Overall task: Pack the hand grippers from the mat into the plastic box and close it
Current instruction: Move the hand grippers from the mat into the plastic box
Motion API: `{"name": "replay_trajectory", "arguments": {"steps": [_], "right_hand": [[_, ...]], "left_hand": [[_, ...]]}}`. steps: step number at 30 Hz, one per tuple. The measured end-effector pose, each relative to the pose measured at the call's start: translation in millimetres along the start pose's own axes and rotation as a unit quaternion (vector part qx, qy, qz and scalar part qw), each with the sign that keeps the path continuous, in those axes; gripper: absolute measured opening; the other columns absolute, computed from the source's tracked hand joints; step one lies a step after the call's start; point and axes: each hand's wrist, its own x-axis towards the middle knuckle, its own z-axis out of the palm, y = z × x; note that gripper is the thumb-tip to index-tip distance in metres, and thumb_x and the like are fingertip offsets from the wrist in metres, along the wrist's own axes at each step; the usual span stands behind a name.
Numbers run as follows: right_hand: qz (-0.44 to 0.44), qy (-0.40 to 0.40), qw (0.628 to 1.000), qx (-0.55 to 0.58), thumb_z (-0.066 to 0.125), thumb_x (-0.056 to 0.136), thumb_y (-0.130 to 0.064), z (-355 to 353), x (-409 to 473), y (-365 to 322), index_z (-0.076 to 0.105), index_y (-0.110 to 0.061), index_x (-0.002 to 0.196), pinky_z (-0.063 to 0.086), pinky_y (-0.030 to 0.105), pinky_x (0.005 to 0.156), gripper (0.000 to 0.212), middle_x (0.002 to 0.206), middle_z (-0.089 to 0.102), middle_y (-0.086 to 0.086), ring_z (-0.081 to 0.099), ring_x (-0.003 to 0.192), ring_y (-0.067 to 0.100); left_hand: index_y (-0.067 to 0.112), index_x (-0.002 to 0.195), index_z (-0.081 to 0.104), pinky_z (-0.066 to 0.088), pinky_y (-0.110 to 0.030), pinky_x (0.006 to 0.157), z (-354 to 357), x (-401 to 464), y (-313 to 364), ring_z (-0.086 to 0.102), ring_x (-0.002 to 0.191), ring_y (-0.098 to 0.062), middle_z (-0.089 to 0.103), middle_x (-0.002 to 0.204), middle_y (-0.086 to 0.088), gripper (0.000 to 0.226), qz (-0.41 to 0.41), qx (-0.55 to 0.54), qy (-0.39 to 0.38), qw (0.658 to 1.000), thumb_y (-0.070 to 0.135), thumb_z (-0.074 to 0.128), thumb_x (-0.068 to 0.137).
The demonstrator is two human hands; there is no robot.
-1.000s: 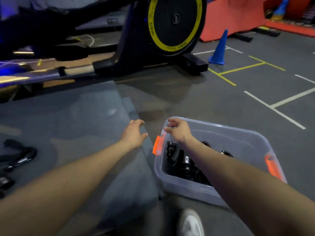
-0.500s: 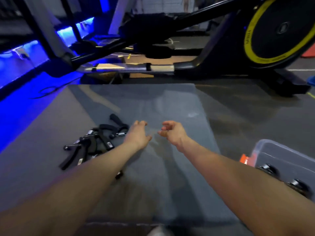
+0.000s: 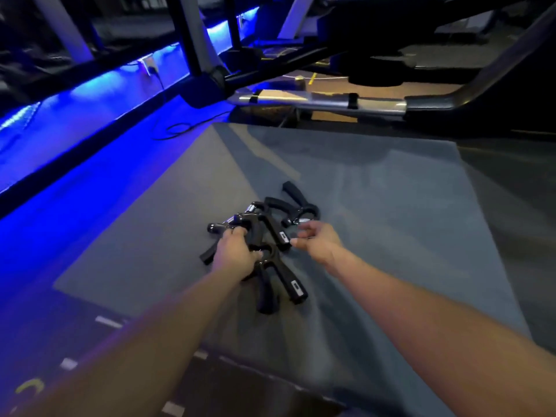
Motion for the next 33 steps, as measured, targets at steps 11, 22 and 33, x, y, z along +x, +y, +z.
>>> {"name": "replay_trajectory", "arguments": {"steps": [11, 22, 33], "right_hand": [[0.008, -0.018, 1.000, 0.013, 0.069, 0.081, -0.002, 31.3, 2.8, 17.1, 0.053, -0.003, 0.125, 0.045, 0.023, 0.082, 0.047, 0.087, 0.053, 0.000, 0.053, 0.089, 0.015], [0.004, 0.004, 0.999, 0.041, 0.068, 0.082, -0.004, 19.4, 30.3, 16.9, 0.053, -0.003, 0.125, 0.041, 0.023, 0.082, 0.045, 0.075, 0.052, -0.007, 0.054, 0.087, 0.015], [-0.017, 0.017, 0.999, 0.042, 0.067, 0.082, -0.001, -3.8, 24.6, 13.0, 0.052, 0.004, 0.124, 0.043, 0.017, 0.076, 0.044, 0.067, 0.049, -0.003, 0.051, 0.071, 0.011]], "left_hand": [[0.004, 0.133, 0.045, 0.040, -0.029, 0.101, 21.4, -6.0, -19.7, 0.053, 0.119, -0.023, 0.055, 0.129, -0.012, 0.057, -0.043, -0.177, -0.006, 0.983, 0.017, 0.069, 0.083], [0.003, 0.130, 0.052, 0.043, -0.036, 0.106, 27.6, 29.8, -10.3, 0.060, 0.115, -0.023, 0.062, 0.127, -0.013, 0.049, -0.091, -0.309, 0.001, 0.947, 0.015, 0.067, 0.084], [0.001, 0.127, 0.054, 0.048, -0.040, 0.101, 29.3, 30.5, 3.8, 0.063, 0.110, -0.029, 0.062, 0.124, -0.015, 0.046, -0.176, -0.446, 0.021, 0.878, 0.002, 0.066, 0.083]]}}
